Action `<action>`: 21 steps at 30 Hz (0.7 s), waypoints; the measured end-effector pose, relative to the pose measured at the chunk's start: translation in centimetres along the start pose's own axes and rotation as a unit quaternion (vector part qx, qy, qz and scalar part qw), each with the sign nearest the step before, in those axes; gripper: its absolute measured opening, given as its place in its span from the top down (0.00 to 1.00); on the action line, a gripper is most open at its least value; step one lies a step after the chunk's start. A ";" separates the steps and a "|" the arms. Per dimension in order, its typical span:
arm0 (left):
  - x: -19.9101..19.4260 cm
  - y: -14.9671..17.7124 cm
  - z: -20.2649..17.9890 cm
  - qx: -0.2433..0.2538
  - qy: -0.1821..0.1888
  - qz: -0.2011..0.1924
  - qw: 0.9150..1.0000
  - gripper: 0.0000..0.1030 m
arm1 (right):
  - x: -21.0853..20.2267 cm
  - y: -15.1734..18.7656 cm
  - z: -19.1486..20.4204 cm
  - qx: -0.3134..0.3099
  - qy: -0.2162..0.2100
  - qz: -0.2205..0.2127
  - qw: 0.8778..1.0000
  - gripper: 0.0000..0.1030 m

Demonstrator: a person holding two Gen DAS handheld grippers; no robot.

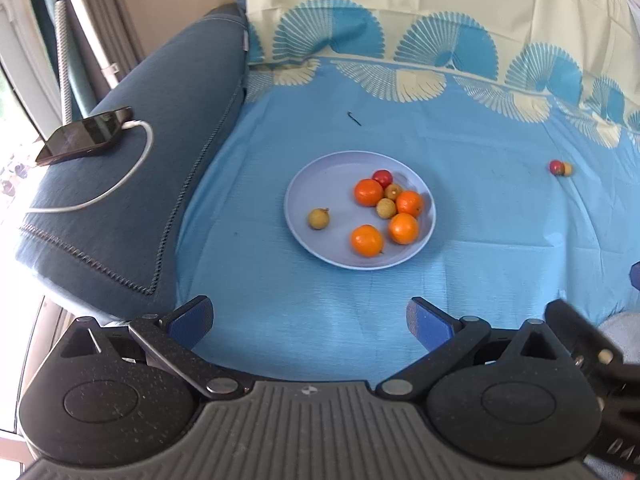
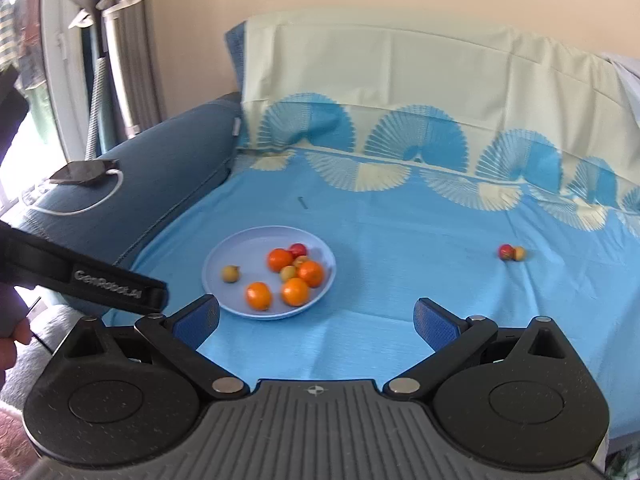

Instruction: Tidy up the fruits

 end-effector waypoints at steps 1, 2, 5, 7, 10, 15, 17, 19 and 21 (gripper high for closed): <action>0.2 -0.3 -0.5 0.004 0.000 0.003 1.000 0.00 | 0.2 0.0 -0.8 0.009 0.005 0.001 1.000 0.01; 0.4 -0.6 -1.0 0.009 0.000 0.005 1.000 0.00 | 0.5 0.0 -1.7 0.019 0.009 0.002 1.000 0.01; 1.0 -1.7 -2.8 0.024 -0.002 0.013 1.000 0.00 | 1.1 0.1 -4.4 0.050 0.026 0.002 0.998 0.01; 1.6 -2.5 -4.3 0.037 0.000 0.018 0.999 0.00 | 1.6 0.1 -6.5 0.067 0.042 0.000 0.997 0.01; 2.5 -3.9 -7.0 0.056 0.002 0.030 0.998 0.00 | 2.7 -0.1 -10.4 0.086 0.084 -0.011 0.993 0.01; 4.0 -6.5 -11.2 0.081 0.006 0.047 0.996 0.00 | 6.9 -1.4 -19.5 0.122 0.151 -0.022 0.981 0.01; 4.6 -7.6 -12.8 0.086 0.004 0.052 0.995 0.00 | 9.6 -2.2 -23.4 0.125 0.171 -0.015 0.977 0.01; 5.5 -8.8 -14.1 0.089 0.002 0.057 0.994 0.00 | 12.7 -3.0 -27.0 0.131 0.185 -0.007 0.974 0.01; 6.4 -9.9 -15.5 0.092 -0.001 0.064 0.994 0.00 | 15.9 -3.6 -29.7 0.132 0.191 0.005 0.973 0.01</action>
Point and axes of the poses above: each gripper's, at about its wrist camera, not at the fingertips, and x roughly the way its jaws point, z to its left, y to its underside, the point moved 4 cm from there along x, roughly the way its jaws point, and after that the axes turned 13 degrees about z, right-handed, at the moved point
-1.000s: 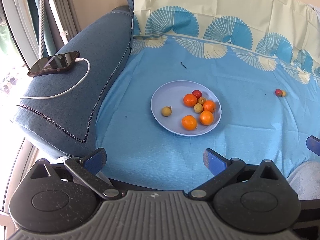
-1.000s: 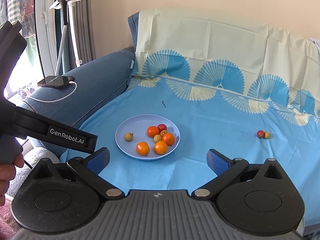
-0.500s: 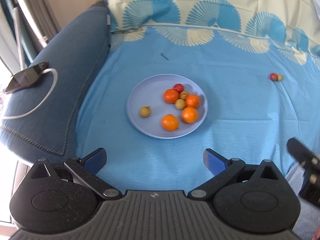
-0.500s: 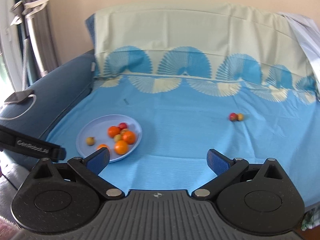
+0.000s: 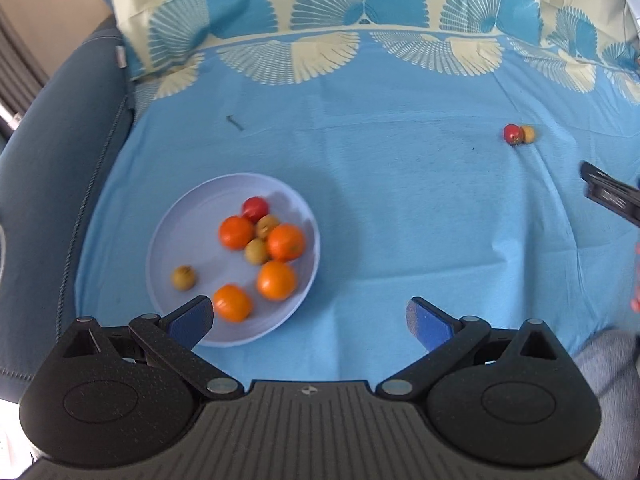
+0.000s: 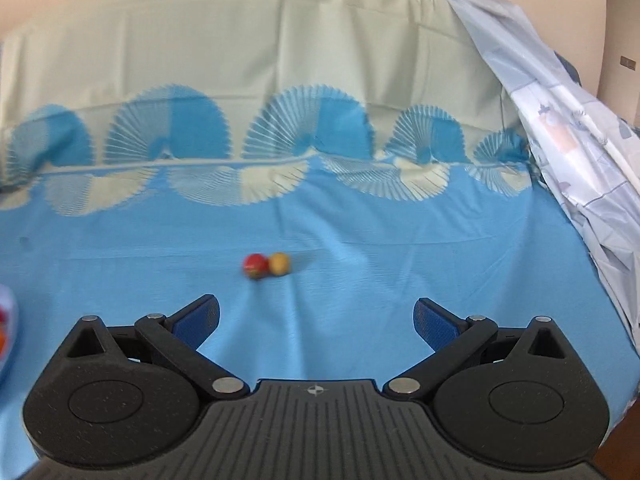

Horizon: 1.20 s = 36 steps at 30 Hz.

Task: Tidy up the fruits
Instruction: 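Move both tools to the red tomato and longan on the sheet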

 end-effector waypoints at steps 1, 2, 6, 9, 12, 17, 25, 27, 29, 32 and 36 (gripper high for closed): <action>0.4 -0.7 -0.5 0.002 -0.001 0.004 1.000 0.00 | 2.0 -0.5 -0.3 -0.006 0.003 0.005 1.000 0.01; 0.9 -1.4 -1.0 0.003 -0.002 0.009 1.000 0.00 | 4.0 -1.0 -0.4 -0.014 0.006 0.011 1.000 0.01; 2.8 -3.7 -2.7 0.012 -0.009 0.024 1.000 0.00 | 10.4 -2.1 0.5 -0.039 -0.002 0.039 0.998 0.01; 4.4 -5.5 -4.0 0.019 -0.017 0.031 0.999 0.00 | 13.5 -2.7 1.7 -0.051 -0.014 0.043 0.998 0.01; 5.7 -7.4 -5.4 0.021 -0.022 0.031 0.999 0.00 | 15.2 -3.5 2.4 -0.059 -0.015 0.024 0.998 0.01; 7.4 -11.2 -9.3 0.042 -0.020 0.007 0.999 0.00 | 16.3 -4.7 0.0 -0.031 0.013 0.010 0.999 0.01; 10.7 -16.2 -19.1 0.103 0.042 -0.039 0.993 0.00 | 17.1 -4.5 -6.7 0.045 0.001 0.022 0.999 0.01; 11.6 -16.9 -21.3 0.126 0.053 -0.046 0.990 0.00 | 17.3 -4.7 -6.7 0.020 -0.005 0.023 1.000 0.01; 12.8 -17.9 -23.0 0.145 0.065 -0.043 0.986 0.00 | 17.4 -5.0 -6.6 -0.001 -0.014 0.022 1.000 0.01; 14.3 -19.5 -24.3 0.153 0.072 -0.041 0.985 0.00 | 17.4 -5.3 -6.4 -0.037 -0.029 0.019 0.999 0.01; 15.0 -21.2 -24.6 0.149 0.087 -0.046 0.984 0.01 | 16.8 -5.1 -6.7 -0.059 -0.035 0.027 0.997 0.01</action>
Point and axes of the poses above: each gripper's, at about its wrist camera, not at the fingertips, and x roughly the way its jaws point, z to its left, y to its underside, the point moved 4 cm from there along x, roughly the way its jaws point, and after that the axes turned 13 degrees about z, right-handed, at the moved point
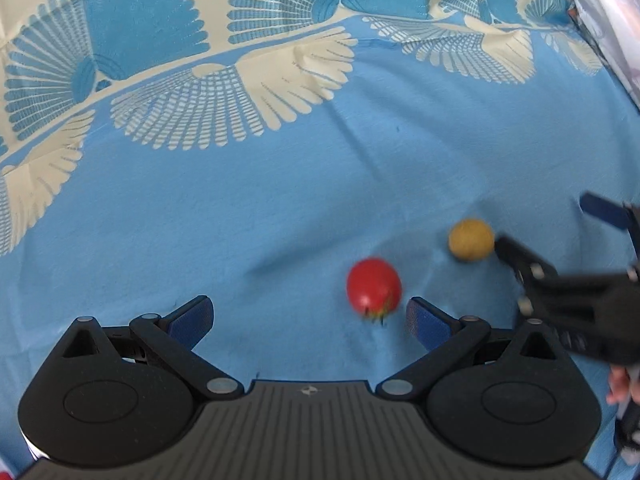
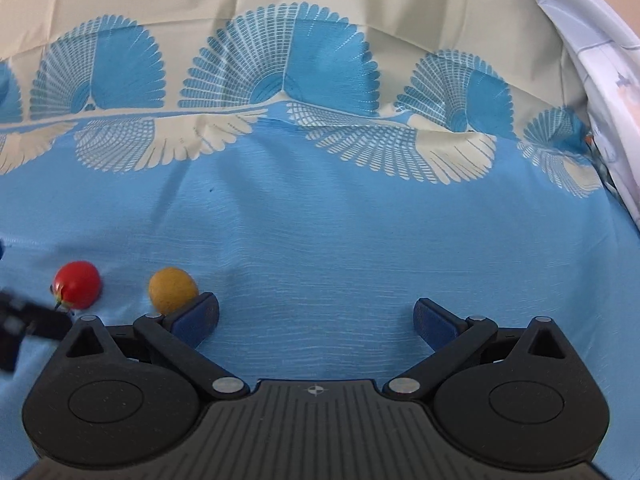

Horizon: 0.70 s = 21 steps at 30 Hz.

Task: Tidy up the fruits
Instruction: 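Move both tools to the red tomato and longan on the sheet, then grasp the red tomato with the left tool while the right tool grasps the longan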

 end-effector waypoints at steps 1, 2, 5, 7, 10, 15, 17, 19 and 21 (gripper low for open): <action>-0.1 -0.2 0.0 0.003 0.005 -0.003 1.000 0.01 | -0.3 0.2 -0.1 -0.003 -0.001 0.003 1.000 0.01; -0.1 -0.3 -0.1 0.007 0.009 -0.006 1.000 0.01 | -0.6 0.5 -0.1 -0.010 -0.003 0.004 1.000 0.01; 0.1 -0.6 -0.5 0.026 0.007 -0.013 1.000 0.01 | -1.5 1.2 1.1 -0.051 -0.023 0.000 0.998 0.01; 0.6 -0.6 -0.5 0.032 -0.003 -0.010 0.999 0.01 | -1.5 1.2 2.3 -0.081 -0.024 -0.012 0.996 0.01; 1.0 -0.7 0.3 0.025 0.004 -0.005 1.000 0.04 | -1.0 0.3 3.7 -0.098 -0.036 -0.023 0.994 0.01; 0.1 -0.9 0.3 0.042 0.008 -0.025 0.999 0.55 | 0.4 -1.0 4.8 -0.105 -0.066 -0.034 0.992 0.12; -0.3 -0.6 0.1 0.052 0.018 -0.027 0.998 0.71 | 0.0 -1.1 5.2 -0.112 -0.081 -0.040 0.990 0.43; -0.5 -0.2 0.1 0.046 0.028 -0.022 0.998 0.71 | -0.4 -0.8 5.7 -0.120 -0.064 -0.043 0.990 0.71; -1.1 0.5 0.3 0.039 0.027 -0.022 0.999 0.71 | -0.8 -0.7 5.3 -0.092 -0.054 -0.035 0.994 0.72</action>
Point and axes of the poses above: each gripper's, at about its wrist camera, not at the fingertips, and x roughly the way its jaws point, z to its left, y to its underside, the point moved 4 cm from there along x, roughly the way its jaws point, and after that the axes turned 13 degrees about z, right-handed, at the moved point
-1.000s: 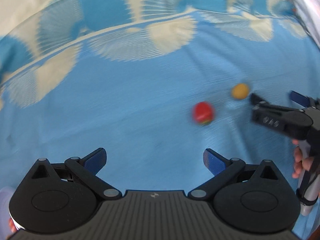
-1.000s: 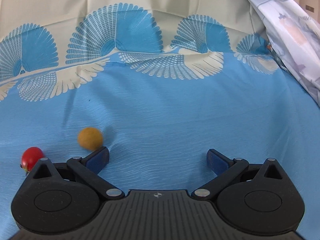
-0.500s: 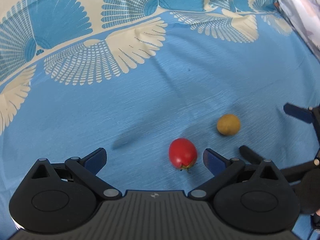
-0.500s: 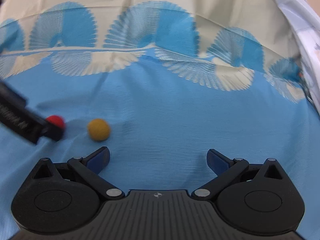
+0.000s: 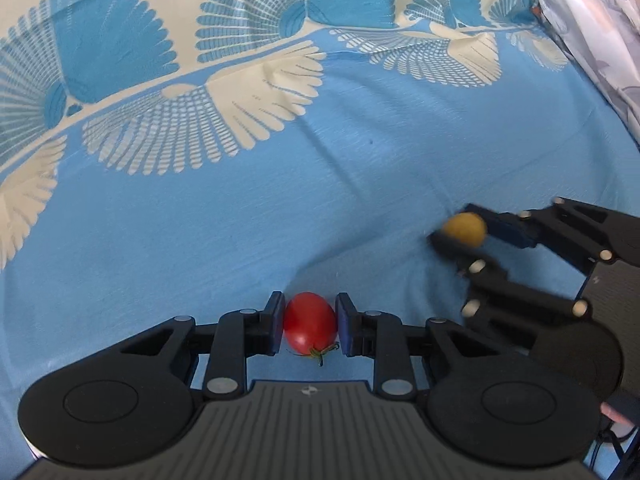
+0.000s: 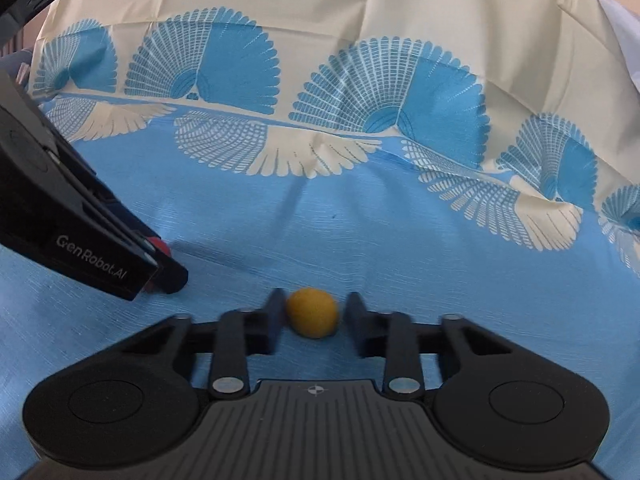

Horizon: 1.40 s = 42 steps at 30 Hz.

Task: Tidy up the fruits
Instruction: 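Grasp the red tomato with the left tool while the right tool grasps the longan, then carry the tomato and longan in both tools over the pale blue plate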

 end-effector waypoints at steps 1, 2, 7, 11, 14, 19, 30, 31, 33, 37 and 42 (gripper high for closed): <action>-0.4 0.4 0.1 -0.004 -0.003 0.001 1.000 0.71 | -0.3 0.2 -0.3 0.020 0.011 0.003 1.000 0.72; -1.0 1.0 0.4 -0.009 -0.007 0.004 1.000 0.71 | -0.7 0.4 -0.8 0.039 0.032 0.008 0.999 0.72; -4.6 4.6 1.9 -0.039 -0.029 0.021 0.999 0.71 | -4.7 1.8 -3.5 0.163 0.071 0.025 0.984 0.72; -9.1 8.4 3.5 -0.062 -0.048 0.021 0.997 0.71 | -10.5 2.5 -2.4 0.188 0.068 -0.001 0.980 0.72; -13.1 11.4 4.8 -0.078 -0.055 0.012 0.995 0.71 | -14.9 2.8 -0.4 0.198 0.050 -0.020 0.979 0.72; -19.9 17.4 7.2 -0.107 -0.067 -0.002 0.992 0.71 | -21.9 3.1 5.1 0.170 -0.001 -0.035 0.985 0.72; -30.9 32.4 13.8 -0.196 -0.096 -0.026 0.975 0.71 | -33.5 4.4 22.0 0.075 -0.159 -0.023 0.984 0.72; -31.7 33.8 14.4 -0.205 -0.099 -0.029 0.973 0.71 | -34.2 4.6 23.3 0.066 -0.168 -0.020 0.983 0.72; -32.9 36.2 15.5 -0.222 -0.102 -0.035 0.969 0.71 | -35.6 5.0 25.8 0.047 -0.185 -0.016 0.982 0.72; -34.6 40.7 17.1 -0.249 -0.111 -0.047 0.961 0.71 | -38.1 5.9 29.6 0.011 -0.203 -0.014 0.979 0.72; -35.4 44.6 17.7 -0.271 -0.104 -0.047 0.956 0.71 | -40.6 7.4 33.0 -0.041 -0.203 -0.021 0.978 0.72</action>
Point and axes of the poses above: each gripper's, at about its wrist camera, not at the fingertips, and x roughly the way its jaws point, z to its left, y to its underside, the point moved 4 cm from there along x, roughly the way its jaws point, and after that the axes turned 13 degrees about z, right-handed, at the moved point
